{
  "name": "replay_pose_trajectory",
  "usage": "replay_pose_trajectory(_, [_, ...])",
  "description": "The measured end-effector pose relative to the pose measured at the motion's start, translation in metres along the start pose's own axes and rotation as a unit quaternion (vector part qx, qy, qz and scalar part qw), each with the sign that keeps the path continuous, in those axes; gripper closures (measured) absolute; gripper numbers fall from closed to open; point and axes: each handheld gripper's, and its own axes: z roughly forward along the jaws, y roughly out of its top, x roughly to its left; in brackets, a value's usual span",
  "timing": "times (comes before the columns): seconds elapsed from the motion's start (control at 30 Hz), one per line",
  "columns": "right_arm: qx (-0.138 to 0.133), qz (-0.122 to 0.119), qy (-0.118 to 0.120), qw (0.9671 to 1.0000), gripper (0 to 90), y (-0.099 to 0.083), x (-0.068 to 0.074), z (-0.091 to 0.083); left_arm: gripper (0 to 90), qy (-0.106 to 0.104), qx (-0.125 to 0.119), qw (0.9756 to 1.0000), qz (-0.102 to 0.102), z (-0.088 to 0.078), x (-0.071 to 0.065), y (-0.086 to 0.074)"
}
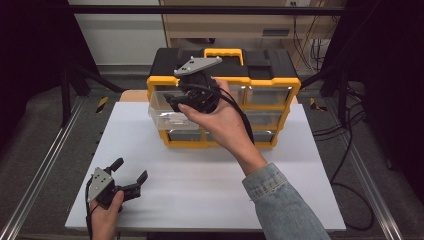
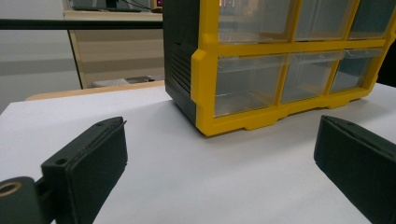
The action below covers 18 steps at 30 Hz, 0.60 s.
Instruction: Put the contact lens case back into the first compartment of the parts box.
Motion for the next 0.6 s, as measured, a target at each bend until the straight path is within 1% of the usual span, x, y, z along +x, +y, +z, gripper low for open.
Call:
replay_pose_trajectory(0.27, [-0.006, -0.001, -0.001, 1.0000, 45.0, -0.0016, 0.0002, -0.0001, 2.3, 0.001, -0.001, 1.0000, 0.001, -0.0003, 0.0004, 0.0002])
replay_pose_trajectory(0.6, [-0.009, 0.006, -0.004, 0.9999, 40.3, -0.0045, -0.0010, 0.0003, 2.2, 0.001, -0.001, 1.0000, 0.001, -0.0004, 0.0004, 0.0003])
